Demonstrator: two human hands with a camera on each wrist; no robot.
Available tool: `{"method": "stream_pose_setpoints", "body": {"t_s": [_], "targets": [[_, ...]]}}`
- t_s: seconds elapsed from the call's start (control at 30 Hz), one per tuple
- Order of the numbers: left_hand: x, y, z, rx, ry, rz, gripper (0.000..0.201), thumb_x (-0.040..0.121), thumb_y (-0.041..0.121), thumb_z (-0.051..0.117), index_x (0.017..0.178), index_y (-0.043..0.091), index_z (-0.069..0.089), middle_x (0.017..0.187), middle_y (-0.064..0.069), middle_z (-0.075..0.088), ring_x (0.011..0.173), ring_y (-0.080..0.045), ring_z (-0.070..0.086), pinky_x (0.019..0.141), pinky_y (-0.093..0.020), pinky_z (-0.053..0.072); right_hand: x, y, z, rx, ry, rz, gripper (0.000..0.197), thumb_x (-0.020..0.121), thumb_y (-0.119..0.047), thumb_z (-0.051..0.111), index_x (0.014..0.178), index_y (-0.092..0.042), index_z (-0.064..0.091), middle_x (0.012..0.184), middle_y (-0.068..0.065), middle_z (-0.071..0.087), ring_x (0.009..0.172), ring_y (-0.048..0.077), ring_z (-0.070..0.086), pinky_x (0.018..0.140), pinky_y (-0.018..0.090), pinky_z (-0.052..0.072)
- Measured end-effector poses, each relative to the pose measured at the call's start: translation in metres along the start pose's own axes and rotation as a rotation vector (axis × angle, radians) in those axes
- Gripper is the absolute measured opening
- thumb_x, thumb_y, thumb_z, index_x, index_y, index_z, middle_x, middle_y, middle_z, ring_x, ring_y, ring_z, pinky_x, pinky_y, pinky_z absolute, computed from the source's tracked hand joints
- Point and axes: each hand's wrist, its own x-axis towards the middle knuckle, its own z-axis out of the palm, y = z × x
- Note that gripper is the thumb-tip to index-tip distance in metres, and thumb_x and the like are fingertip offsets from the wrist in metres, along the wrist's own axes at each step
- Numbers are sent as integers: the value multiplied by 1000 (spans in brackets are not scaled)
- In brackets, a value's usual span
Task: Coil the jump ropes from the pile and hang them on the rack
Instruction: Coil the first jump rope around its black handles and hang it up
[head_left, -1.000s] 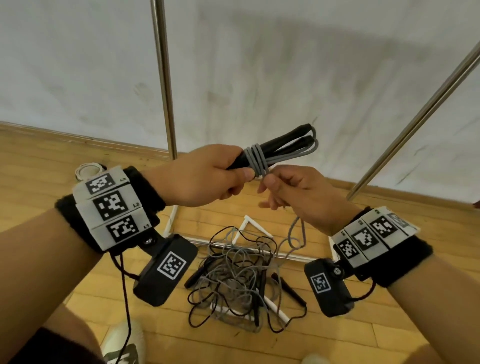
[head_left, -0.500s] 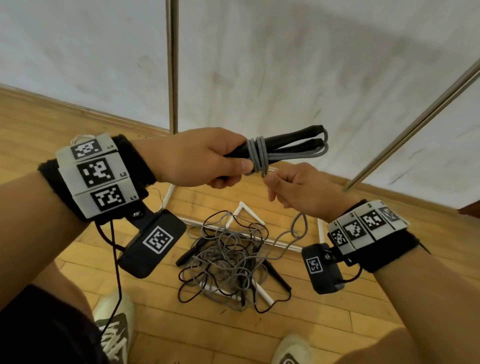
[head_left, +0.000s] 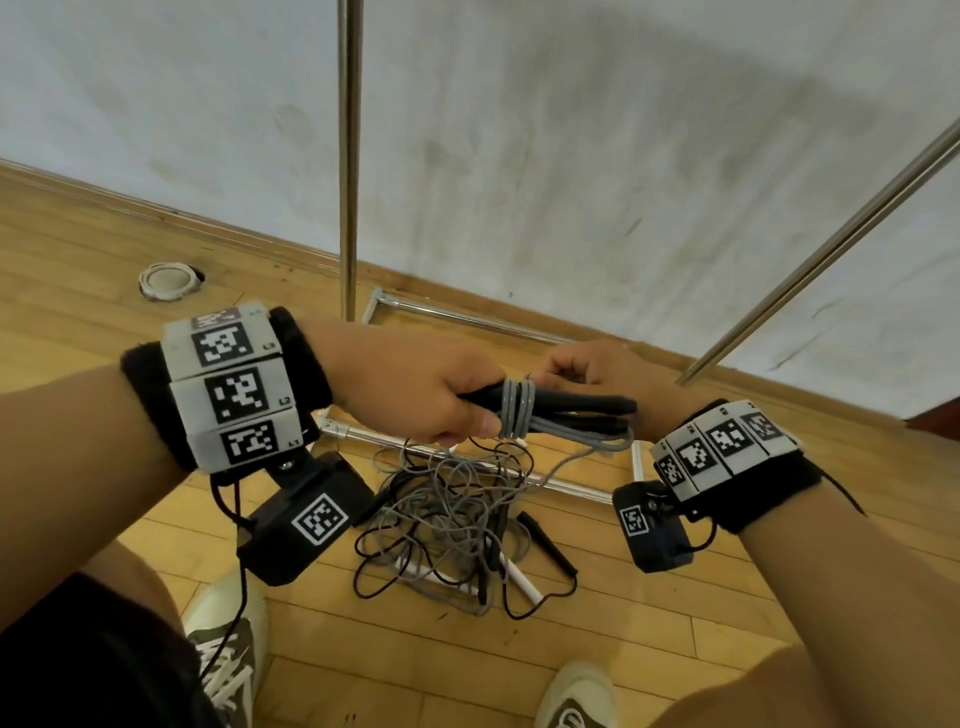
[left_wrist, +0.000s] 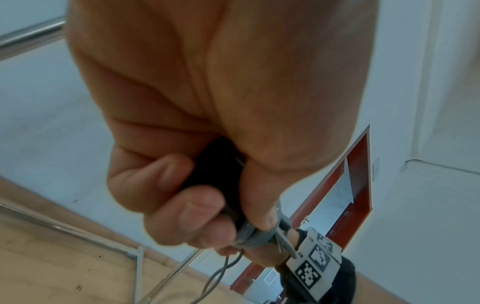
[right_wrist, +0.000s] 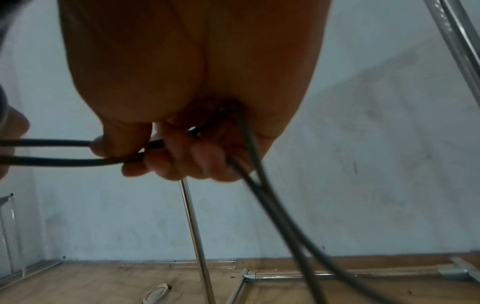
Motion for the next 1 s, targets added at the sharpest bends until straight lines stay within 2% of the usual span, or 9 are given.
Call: {"method": "stream_pose_setpoints", "body": {"t_s": [0.1, 0.17, 0.27, 0.37, 0.43, 0.6, 0.7, 0.87, 1.0], "targets": [[5, 0, 4, 47, -28, -33, 19, 100, 33, 52, 83, 25, 53, 70, 7, 60, 58, -5, 51, 62, -25, 41, -3, -4, -2, -82, 35, -71, 28, 93, -47, 57, 78, -26, 66, 73, 4, 66, 64, 14, 58, 56, 17, 41], [7, 0, 6, 98, -45, -54, 18, 100, 36, 51, 84, 28, 52, 74, 7, 60, 62, -7, 53, 63, -27, 43, -5, -7, -5, -100, 36, -75, 22, 95, -45, 56, 77, -34, 64, 74, 5, 66, 66, 18, 58, 55, 22, 40], [11, -1, 10, 229, -71, -108, 19, 100, 40, 48, 88, 26, 52, 81, 1, 63, 69, -16, 58, 67, -35, 50, -4, -13, -8, -104, 14, -38, 22, 98, -35, 55, 83, -28, 69, 77, 10, 65, 65, 26, 54, 56, 30, 39], [19, -5, 14, 294, -53, -179, 22, 101, 39, 48, 82, 28, 47, 81, 1, 60, 68, -15, 56, 65, -32, 48, -4, -22, -10, -94, 23, -37, 21, 98, -29, 55, 86, -23, 71, 60, -15, 55, 52, 8, 43, 50, 20, 35], [23, -9, 14, 297, -10, -210, 24, 101, 37, 47, 80, 27, 46, 81, 1, 59, 66, -15, 54, 62, -30, 45, -5, -28, -10, -98, 43, -41, 20, 98, -28, 56, 85, -23, 71, 56, -21, 53, 52, 3, 44, 52, 15, 35], [27, -18, 7, 244, 142, -240, 24, 102, 33, 46, 82, 19, 52, 79, -5, 60, 62, -18, 51, 61, -33, 44, -11, -37, -15, -41, 103, -34, 26, 99, -21, 51, 79, -28, 66, 52, -14, 54, 48, 2, 46, 48, 15, 35], [28, -20, 4, 187, 235, -249, 25, 102, 31, 47, 80, 20, 51, 77, -5, 60, 61, -18, 52, 60, -35, 45, -15, -39, -15, 88, 110, -21, 28, 98, -12, 53, 91, -35, 67, 57, -6, 64, 50, 4, 59, 52, 17, 46], [28, -16, 0, 55, 379, -219, 23, 102, 29, 48, 79, 26, 49, 72, -1, 61, 59, -17, 54, 55, -29, 40, -12, -36, -6, 436, 263, 45, 15, 86, -3, 72, 86, -16, 65, 65, -2, 70, 57, 17, 71, 54, 23, 55], [25, -12, -5, -46, 451, -192, 18, 101, 33, 47, 97, 19, 58, 81, -5, 65, 70, -23, 61, 65, -40, 50, -10, -34, -1, 477, 355, 35, 15, 85, -13, 75, 80, -12, 61, 62, 2, 68, 50, 18, 66, 48, 28, 52]]}}
